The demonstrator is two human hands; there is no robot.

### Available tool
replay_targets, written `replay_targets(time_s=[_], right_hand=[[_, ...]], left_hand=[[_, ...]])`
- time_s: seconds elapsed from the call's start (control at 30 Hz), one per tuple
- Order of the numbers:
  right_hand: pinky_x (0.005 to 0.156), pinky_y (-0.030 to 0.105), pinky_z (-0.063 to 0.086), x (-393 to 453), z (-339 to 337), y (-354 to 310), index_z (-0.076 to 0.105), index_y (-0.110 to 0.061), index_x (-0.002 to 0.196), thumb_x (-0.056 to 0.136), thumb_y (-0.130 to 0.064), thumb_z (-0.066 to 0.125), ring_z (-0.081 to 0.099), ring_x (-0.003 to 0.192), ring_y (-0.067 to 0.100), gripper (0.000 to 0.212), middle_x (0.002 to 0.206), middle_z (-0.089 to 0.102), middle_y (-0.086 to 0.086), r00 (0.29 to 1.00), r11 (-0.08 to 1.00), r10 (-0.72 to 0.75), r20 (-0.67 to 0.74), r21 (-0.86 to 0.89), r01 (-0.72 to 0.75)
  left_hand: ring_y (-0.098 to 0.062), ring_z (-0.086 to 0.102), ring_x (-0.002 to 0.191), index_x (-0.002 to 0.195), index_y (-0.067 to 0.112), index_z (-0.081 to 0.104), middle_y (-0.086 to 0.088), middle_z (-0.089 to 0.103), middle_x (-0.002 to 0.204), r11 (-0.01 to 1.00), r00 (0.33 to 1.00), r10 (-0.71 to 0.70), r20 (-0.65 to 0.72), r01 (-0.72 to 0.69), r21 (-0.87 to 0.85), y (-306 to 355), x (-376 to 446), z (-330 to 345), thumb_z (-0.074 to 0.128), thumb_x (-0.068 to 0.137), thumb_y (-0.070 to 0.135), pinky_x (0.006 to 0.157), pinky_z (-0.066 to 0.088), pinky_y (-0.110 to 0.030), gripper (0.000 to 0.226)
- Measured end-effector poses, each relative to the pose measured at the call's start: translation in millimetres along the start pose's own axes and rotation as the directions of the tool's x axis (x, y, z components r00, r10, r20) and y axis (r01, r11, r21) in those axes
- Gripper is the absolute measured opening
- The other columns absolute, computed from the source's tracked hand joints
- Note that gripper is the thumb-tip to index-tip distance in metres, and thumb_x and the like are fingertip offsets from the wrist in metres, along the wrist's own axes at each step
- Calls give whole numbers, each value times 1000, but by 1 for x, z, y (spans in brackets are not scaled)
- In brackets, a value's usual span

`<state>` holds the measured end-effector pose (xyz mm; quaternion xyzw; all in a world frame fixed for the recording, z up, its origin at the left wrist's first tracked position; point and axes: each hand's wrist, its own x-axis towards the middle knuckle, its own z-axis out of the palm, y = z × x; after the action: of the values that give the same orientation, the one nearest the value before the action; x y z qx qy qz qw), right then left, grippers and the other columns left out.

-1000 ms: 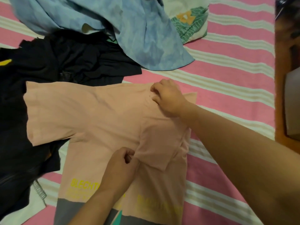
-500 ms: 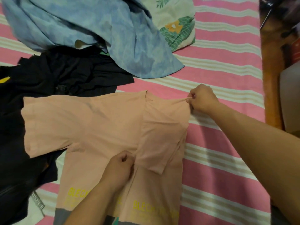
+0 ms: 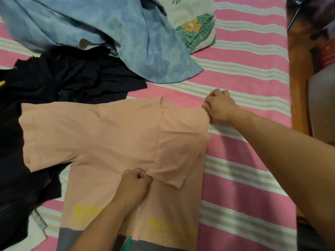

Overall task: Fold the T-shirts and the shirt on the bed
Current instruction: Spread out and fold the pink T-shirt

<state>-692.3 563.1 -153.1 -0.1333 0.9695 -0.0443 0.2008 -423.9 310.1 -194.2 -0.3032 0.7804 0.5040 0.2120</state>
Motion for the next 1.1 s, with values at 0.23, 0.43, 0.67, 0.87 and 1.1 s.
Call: replay_targets(time_s=[0.23, 0.43, 0.67, 0.87, 1.1], right_hand=[[113, 44, 30, -14, 19, 6, 64, -16, 114, 101, -29, 46, 29, 131, 34, 26, 143, 38, 10, 996, 987, 75, -57, 147, -67], [114, 51, 33, -34, 14, -30, 47, -13, 144, 101, -24, 50, 32, 138, 38, 45, 154, 33, 18, 924, 981, 118, -363, 186, -52], [121, 55, 22, -107, 103, -110, 33, -17, 156, 103, -56, 8, 21, 152, 35, 70, 164, 27, 12, 905, 897, -423, -52, -167, 410], [119, 53, 18, -96, 107, -140, 43, -18, 151, 92, -61, 18, 26, 149, 34, 77, 162, 32, 10, 960, 959, -277, -46, -75, 273], [108, 33, 32, -88, 53, -277, 59, -13, 135, 98, -39, 49, 48, 126, 30, 46, 136, 56, 9, 957, 867, -257, -137, 405, 291]], left_hand=[[-18, 53, 81, 66, 20, 58, -10, 55, 89, 991, 997, 77, 2, -77, 111, 3, -9, -3, 61, 98, 22, 61, 35, -16, 32], [-17, 54, 81, 83, 19, 56, -5, 51, 94, 973, 977, 183, -111, -164, 163, -4, -12, 7, 64, 94, 18, 67, 36, -22, 13], [-25, 55, 98, 125, 20, 58, 1, 51, 109, 848, 898, 414, -152, -319, 423, -39, -67, -4, 69, 82, 25, 86, 51, -41, 45], [-35, 40, 126, 142, 8, 46, -17, 47, 134, 985, 677, 140, -722, -19, 173, -40, -51, -138, 64, 90, 40, 107, 35, -47, 64], [-35, 52, 123, 124, 18, 54, -9, 58, 130, 951, 792, -178, -583, 290, 104, 24, 23, -224, 63, 90, 48, 106, 39, -49, 47]])
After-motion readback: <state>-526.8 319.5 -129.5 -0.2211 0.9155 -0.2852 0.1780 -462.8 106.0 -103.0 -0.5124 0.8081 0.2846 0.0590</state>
